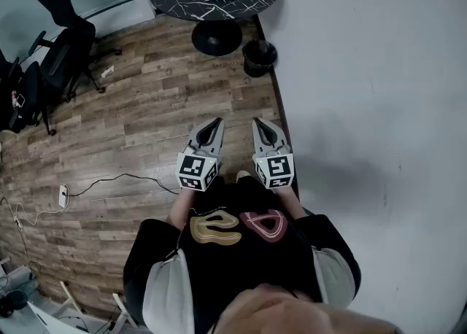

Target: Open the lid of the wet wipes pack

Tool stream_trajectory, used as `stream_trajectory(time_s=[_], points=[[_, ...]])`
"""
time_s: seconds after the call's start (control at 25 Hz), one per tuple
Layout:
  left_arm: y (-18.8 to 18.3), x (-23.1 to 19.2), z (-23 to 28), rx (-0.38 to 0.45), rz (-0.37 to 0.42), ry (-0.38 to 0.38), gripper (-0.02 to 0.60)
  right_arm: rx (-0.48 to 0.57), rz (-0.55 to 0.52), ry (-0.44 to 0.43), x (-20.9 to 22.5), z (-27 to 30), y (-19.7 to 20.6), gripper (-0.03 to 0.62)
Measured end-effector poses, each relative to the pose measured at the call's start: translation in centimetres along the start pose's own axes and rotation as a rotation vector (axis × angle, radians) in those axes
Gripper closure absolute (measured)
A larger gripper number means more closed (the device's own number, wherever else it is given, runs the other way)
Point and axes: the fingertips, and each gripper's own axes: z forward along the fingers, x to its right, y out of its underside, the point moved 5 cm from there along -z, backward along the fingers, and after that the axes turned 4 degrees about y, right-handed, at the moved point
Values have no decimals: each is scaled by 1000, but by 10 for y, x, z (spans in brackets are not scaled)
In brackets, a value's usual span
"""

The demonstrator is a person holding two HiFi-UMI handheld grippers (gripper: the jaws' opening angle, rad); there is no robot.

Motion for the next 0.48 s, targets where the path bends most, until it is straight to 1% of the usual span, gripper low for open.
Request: stream_trajectory(time_s=[0.12, 0.24, 0.48], points=[[3, -2, -6, 1, -8, 16, 555, -7, -3, 8, -7, 1, 2, 584], [6, -4, -15, 7, -21, 60, 554, 2, 4, 14, -18, 2, 2, 584], [8, -20, -28, -12, 16, 90, 554, 46, 64, 45, -36, 8, -3, 583]])
